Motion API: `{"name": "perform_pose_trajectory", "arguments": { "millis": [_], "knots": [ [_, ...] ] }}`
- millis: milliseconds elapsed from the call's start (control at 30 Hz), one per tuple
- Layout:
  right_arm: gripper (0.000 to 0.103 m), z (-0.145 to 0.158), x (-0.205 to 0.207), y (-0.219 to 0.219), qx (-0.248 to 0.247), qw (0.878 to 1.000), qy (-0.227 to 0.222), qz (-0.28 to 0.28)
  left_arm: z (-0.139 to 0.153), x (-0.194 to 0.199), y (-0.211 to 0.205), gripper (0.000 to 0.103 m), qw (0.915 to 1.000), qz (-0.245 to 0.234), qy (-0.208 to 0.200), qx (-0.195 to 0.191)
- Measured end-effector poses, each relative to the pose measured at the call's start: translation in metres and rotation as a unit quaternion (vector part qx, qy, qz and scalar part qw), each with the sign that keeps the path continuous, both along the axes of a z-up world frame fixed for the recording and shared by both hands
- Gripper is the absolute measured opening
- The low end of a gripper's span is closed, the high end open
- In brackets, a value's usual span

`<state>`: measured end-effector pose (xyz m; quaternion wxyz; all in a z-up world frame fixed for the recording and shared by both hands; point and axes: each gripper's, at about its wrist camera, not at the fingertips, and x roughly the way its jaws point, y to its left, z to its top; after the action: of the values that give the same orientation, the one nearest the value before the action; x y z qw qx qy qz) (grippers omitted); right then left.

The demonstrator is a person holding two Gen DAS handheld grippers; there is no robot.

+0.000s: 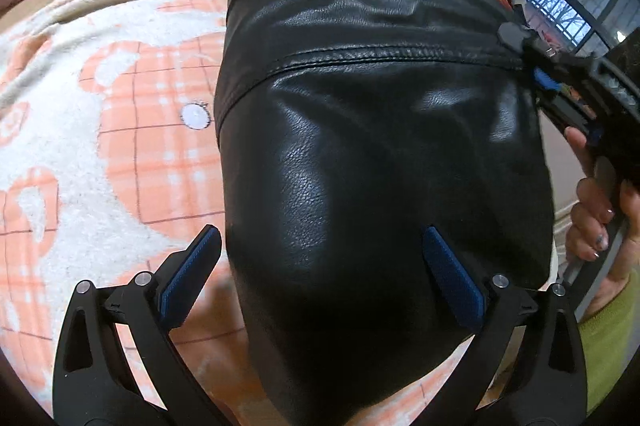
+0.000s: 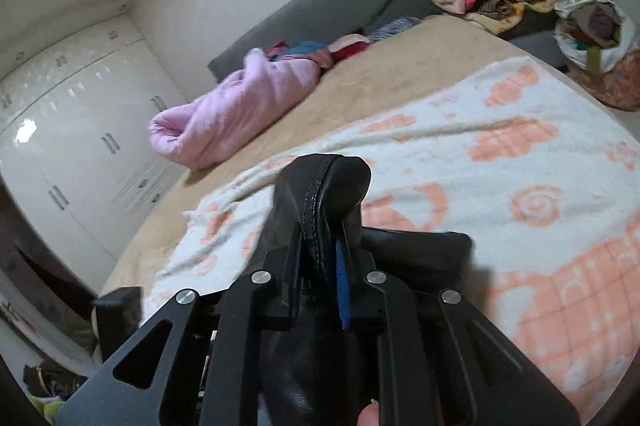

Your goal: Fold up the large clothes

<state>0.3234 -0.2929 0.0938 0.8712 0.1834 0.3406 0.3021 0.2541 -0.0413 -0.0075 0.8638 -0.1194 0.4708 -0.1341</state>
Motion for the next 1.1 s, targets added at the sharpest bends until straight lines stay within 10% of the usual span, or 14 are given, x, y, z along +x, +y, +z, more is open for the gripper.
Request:
{"name": "perform_pose_trajectory", "arguments": {
  "millis": [233, 467, 633, 1100],
  "knots": [
    [0.015, -0.051, 0.02, -0.031, -0.007, 0.992, 0.104, -0.064, -0.002, 0.002, -0.02, 0.095, 0.9996, -0.021, -0.001, 0.02],
    [0.032, -0.07, 0.019, -0.025, -0.051, 0.988, 0.116, -0.088, -0.004, 0.007, -0.017, 0.095, 0.9997, -0.018, 0.003, 0.017],
    [0.086, -0.07, 0.012, -0.028, -0.098, 0.979, 0.125, -0.13, -0.006, 0.007, -0.013, 0.095, 0.9999, -0.012, 0.006, 0.011],
    [0.049, -0.102, 0.013, -0.025, -0.007, 0.981, 0.196, -0.015, -0.003, 0.004, -0.008, 0.095, 0.9999, -0.001, 0.005, 0.012]
  ]
}}
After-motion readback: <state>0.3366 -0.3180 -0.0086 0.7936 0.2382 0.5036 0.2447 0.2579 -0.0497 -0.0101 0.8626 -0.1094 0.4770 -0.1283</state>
